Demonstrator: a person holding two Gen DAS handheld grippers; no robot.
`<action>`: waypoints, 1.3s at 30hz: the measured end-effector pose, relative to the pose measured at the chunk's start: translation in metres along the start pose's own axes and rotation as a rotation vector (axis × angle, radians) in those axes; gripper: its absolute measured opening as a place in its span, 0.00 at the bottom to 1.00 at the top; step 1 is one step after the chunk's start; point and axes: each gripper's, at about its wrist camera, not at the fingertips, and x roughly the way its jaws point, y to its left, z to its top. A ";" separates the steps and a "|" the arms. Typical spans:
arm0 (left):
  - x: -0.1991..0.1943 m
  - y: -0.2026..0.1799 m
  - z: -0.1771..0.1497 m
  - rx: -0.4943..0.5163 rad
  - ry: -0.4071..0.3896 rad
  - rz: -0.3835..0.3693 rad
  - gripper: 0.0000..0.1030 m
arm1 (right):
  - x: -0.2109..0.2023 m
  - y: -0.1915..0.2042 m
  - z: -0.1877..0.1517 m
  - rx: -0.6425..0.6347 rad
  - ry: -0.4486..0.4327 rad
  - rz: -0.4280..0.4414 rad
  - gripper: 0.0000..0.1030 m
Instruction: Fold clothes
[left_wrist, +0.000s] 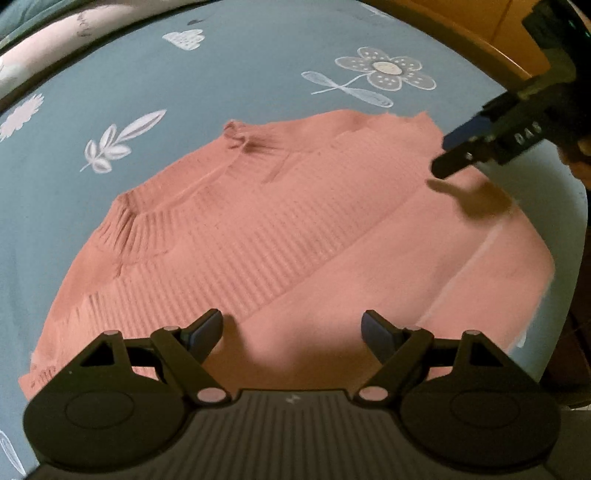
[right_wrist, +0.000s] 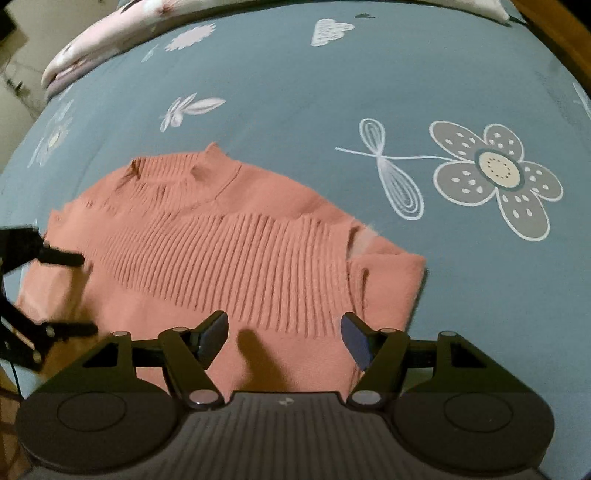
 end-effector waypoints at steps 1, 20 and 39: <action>0.000 -0.002 0.001 0.000 -0.002 -0.001 0.80 | -0.001 -0.002 0.001 0.009 -0.004 0.000 0.70; 0.011 -0.036 0.006 0.065 0.025 0.018 0.81 | -0.032 0.011 -0.055 -0.210 -0.028 0.113 0.70; -0.009 -0.127 -0.044 0.449 -0.065 -0.291 0.80 | -0.019 0.042 -0.153 -0.309 0.048 0.100 0.87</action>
